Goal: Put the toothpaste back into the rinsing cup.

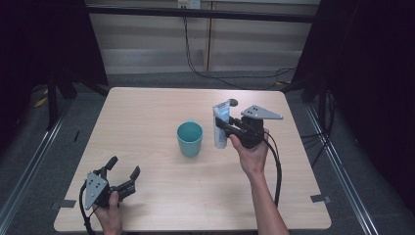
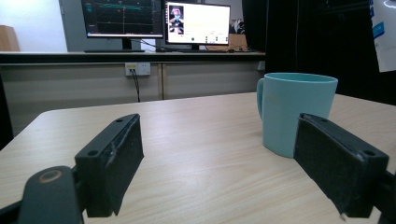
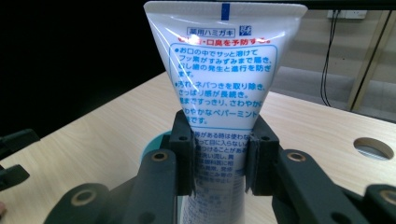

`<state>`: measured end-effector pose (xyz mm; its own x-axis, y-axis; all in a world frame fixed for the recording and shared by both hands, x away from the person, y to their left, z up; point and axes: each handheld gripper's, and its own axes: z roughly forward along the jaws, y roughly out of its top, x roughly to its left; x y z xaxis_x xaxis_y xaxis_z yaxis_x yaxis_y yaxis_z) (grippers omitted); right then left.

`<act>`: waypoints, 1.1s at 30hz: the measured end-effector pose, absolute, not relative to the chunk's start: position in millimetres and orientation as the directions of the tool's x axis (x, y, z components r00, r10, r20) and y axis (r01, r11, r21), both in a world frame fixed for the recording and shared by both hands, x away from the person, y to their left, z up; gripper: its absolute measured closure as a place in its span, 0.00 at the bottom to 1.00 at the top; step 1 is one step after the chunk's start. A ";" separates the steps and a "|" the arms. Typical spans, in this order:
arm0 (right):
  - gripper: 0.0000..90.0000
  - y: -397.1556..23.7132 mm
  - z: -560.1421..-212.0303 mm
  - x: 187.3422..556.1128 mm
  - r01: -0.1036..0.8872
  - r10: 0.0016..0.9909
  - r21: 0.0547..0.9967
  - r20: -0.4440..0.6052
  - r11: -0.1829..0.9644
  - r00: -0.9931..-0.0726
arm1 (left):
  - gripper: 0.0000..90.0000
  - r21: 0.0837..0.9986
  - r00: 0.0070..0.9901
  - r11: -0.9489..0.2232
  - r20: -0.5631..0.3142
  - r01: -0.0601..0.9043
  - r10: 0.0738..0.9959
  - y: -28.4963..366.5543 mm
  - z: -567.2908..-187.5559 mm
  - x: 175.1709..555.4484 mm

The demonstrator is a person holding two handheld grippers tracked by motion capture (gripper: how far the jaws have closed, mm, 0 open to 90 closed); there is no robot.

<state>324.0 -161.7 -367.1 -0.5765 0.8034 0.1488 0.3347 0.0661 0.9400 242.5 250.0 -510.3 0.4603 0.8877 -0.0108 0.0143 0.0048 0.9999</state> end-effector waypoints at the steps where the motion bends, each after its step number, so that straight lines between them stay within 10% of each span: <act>1: 0.76 -161.1 -366.6 324.7 0.332 0.800 0.941 0.150 0.065 -0.581 | 0.18 1.000 0.460 0.005 -0.011 0.014 0.888 250.0 -510.3 242.5; 33: 0.76 -116.7 -358.0 356.0 0.345 0.741 0.932 0.152 0.114 -0.654 | 0.18 1.000 0.463 -0.003 -0.006 0.018 0.886 250.5 -510.1 242.3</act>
<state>356.0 -116.7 -358.0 -0.6540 0.7411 0.1515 0.3450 0.1140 0.9316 242.3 250.5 -510.1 0.4635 0.8861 -0.0059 0.0185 -0.0030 0.9998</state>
